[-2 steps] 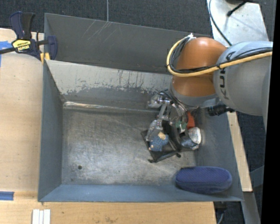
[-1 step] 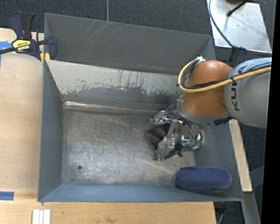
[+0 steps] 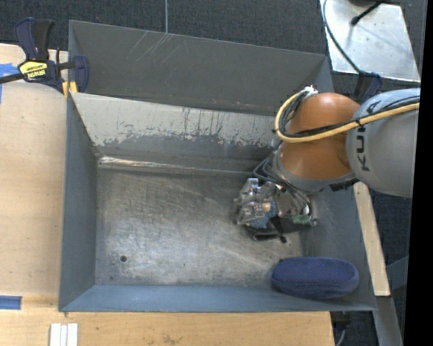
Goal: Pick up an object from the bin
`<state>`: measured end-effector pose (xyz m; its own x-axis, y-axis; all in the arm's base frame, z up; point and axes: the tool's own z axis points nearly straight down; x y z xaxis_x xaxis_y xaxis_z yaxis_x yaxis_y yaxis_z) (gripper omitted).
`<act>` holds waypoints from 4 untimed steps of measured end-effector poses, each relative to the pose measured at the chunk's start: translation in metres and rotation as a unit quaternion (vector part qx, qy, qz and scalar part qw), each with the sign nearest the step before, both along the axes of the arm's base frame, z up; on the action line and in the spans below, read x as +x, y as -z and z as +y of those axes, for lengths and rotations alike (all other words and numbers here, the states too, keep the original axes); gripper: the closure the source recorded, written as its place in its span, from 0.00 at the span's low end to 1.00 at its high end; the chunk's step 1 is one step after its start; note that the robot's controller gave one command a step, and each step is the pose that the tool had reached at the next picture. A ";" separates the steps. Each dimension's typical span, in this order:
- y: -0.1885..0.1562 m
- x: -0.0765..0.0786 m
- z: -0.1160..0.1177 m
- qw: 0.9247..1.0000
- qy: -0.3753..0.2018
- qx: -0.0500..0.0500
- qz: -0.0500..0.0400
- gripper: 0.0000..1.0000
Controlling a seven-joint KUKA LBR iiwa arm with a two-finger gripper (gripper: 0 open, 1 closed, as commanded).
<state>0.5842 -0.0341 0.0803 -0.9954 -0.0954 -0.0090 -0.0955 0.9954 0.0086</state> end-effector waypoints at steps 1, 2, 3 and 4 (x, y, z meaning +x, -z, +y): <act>-0.056 0.004 -0.003 1.000 0.001 -0.003 0.001 1.00; -0.006 0.004 0.007 1.000 -0.006 -0.003 0.005 1.00; -0.072 0.013 0.002 0.998 -0.063 -0.005 -0.001 1.00; -0.069 0.012 0.001 0.998 -0.062 -0.005 0.002 0.00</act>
Offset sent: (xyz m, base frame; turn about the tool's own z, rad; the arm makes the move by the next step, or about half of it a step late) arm 0.0022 -0.0053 0.0520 0.0007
